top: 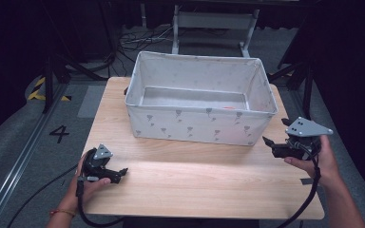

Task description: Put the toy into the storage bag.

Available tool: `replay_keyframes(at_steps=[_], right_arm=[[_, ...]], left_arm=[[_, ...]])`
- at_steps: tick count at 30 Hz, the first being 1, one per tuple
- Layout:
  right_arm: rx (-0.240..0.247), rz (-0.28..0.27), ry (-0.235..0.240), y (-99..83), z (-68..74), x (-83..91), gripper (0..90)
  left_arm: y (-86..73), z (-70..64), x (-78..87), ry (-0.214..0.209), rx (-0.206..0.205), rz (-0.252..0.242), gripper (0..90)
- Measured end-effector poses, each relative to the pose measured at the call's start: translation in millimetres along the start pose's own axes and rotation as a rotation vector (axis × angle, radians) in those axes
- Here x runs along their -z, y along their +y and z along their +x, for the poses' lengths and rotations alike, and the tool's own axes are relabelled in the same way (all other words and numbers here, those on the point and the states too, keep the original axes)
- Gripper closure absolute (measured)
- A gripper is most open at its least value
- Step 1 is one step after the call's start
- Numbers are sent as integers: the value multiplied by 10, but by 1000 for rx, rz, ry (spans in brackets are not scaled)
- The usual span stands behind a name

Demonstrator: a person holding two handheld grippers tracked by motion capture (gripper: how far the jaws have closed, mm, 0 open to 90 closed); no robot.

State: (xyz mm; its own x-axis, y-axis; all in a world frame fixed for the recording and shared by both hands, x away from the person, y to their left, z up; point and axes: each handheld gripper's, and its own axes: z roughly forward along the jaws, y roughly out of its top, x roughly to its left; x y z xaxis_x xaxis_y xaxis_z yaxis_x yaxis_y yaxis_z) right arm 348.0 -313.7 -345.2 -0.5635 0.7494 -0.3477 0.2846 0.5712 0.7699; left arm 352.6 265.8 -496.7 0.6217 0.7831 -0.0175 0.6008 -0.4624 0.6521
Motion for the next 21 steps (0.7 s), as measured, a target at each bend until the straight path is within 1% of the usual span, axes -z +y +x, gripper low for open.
replay_keyframes(at_steps=[2,7,9,12,15,19,21], right_arm=[[-2,2,0,-16,4,0,168],[-13,24,4,-145,25,-29,170],[-5,38,10,-205,25,-53,172],[-28,61,26,-321,13,-110,181],[-29,83,35,-430,24,-160,181],[-35,87,46,-573,38,-218,180],[-32,109,46,-658,48,-263,180]], left_arm=[[0,0,0,0,0,0,5],[0,0,0,0,0,0,5],[0,0,0,-1,1,0,5],[0,-1,0,-1,1,0,5],[0,0,0,0,0,0,5],[0,0,0,-1,1,0,5],[0,0,0,0,0,0,5]])
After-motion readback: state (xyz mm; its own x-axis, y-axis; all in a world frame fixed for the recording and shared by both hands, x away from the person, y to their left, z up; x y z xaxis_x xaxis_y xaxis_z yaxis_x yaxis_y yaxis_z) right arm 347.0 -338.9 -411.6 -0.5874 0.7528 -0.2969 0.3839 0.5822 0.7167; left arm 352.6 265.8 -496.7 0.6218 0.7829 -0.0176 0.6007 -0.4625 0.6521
